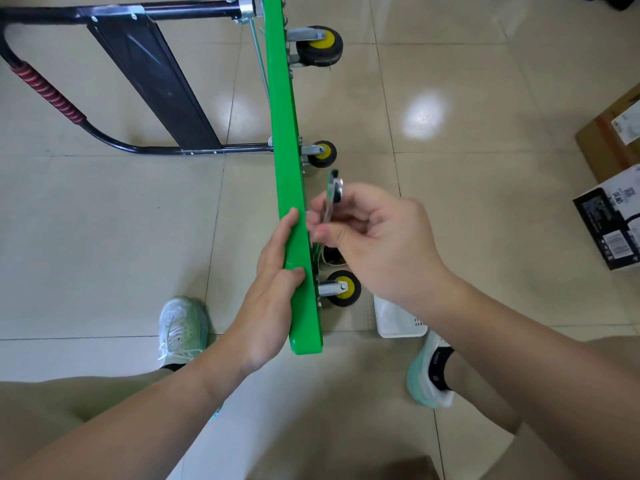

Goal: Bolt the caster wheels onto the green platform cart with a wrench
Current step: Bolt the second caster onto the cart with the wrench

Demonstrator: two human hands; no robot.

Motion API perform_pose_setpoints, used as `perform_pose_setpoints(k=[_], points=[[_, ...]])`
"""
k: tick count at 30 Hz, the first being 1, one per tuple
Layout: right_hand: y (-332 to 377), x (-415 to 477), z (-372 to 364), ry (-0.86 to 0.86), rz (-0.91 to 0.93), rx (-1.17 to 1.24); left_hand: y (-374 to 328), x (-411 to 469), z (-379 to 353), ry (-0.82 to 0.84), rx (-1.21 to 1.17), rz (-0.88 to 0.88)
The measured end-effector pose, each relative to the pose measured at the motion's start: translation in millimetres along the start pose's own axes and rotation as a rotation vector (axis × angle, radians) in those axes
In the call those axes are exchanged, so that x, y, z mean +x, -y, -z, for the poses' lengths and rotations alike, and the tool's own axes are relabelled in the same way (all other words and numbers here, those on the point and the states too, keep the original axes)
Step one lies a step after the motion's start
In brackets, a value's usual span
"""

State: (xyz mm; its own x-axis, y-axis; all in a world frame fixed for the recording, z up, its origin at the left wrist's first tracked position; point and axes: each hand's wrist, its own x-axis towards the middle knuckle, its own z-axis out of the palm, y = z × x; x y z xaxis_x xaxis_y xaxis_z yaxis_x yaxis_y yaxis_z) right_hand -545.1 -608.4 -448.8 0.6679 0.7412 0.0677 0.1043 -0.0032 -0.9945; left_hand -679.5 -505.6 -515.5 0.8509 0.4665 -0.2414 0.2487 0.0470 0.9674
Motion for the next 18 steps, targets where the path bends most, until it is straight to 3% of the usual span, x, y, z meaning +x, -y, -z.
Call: perform_pose_setpoints(k=[4, 8, 14, 18], points=[[5, 29, 1, 0.012, -0.178, 0.052, 0, 0, -1, -0.002, 0.006, -0.012], [6, 38, 2, 0.028, -0.226, 0.021, 1, 0, 1, 0.017, -0.008, -0.007], [25, 7, 13, -0.002, 0.03, 0.037, -2, 0, 0, 0.008, 0.013, 0.0], [17, -35, 19, -0.012, 0.264, -0.199, -3, 0, 1, 0.012, -0.017, 0.015]])
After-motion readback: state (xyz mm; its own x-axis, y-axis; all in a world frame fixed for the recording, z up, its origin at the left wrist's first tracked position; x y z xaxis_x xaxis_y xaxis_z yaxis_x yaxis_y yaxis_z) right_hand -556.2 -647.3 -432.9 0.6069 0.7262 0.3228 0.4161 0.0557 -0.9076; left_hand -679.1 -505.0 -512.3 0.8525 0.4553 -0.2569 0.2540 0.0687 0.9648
